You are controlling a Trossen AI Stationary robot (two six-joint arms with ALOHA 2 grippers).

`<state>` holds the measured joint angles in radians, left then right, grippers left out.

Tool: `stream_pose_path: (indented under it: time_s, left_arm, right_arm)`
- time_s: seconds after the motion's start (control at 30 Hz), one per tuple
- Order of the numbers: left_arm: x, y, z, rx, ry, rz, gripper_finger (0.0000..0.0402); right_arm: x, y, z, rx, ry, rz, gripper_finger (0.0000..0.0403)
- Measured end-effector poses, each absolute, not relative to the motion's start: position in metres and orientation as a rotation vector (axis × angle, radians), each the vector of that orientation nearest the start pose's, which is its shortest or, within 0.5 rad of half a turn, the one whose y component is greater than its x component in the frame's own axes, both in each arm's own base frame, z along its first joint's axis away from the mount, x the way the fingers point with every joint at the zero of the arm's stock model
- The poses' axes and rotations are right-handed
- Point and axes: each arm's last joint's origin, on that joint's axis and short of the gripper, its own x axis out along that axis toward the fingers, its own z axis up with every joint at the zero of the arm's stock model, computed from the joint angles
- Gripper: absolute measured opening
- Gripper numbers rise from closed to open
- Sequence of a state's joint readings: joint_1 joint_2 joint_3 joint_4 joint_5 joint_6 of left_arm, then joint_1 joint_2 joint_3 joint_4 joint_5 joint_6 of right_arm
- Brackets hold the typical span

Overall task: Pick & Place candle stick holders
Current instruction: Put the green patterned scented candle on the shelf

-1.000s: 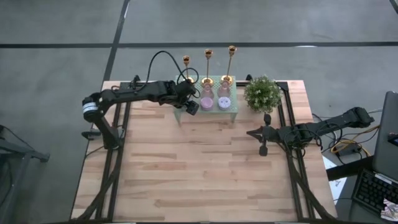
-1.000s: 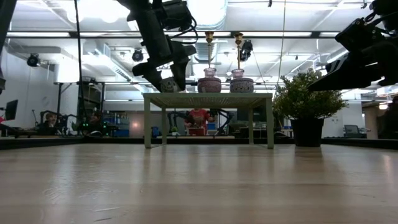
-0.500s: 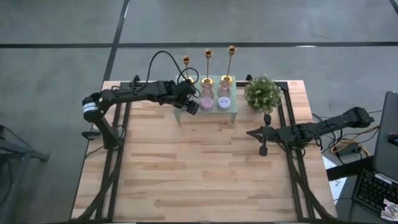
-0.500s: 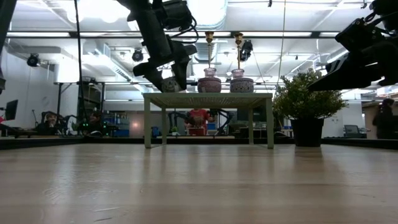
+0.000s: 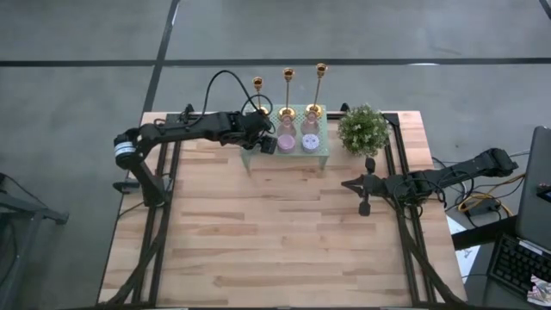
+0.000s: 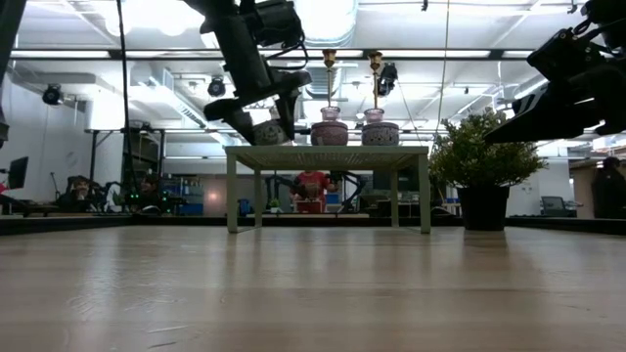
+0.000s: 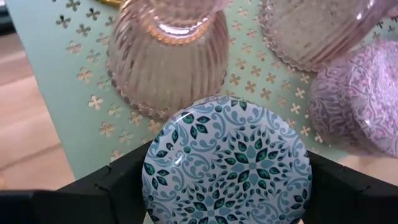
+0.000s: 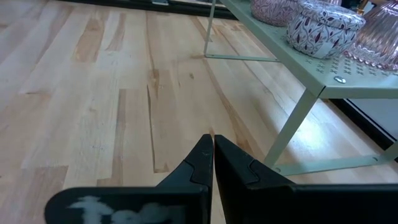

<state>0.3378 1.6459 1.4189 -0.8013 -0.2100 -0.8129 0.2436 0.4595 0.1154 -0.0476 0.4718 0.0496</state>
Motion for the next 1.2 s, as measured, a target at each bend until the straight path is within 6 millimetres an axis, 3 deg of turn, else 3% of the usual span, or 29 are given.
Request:
stream_pose_path:
  time_s: [0.47, 1.0, 1.2]
  left_arm:
    - [0.3166, 0.118, 0.286, -0.875, 0.76, 0.99, 0.0318]
    - [0.3183, 0.1149, 0.2857, -0.829, 0.77, 0.978, 0.0319]
    - [0.3187, 0.1143, 0.2858, -0.826, 0.767, 0.977, 0.0339]
  right_arm:
    - [0.1203, 0.0164, 0.1587, -0.089, 0.362, -0.234, 0.0008]
    - [0.1203, 0.0164, 0.1587, -0.088, 0.362, -0.234, 0.0008]
    - [0.1203, 0.0163, 0.1587, -0.089, 0.362, -0.234, 0.0008]
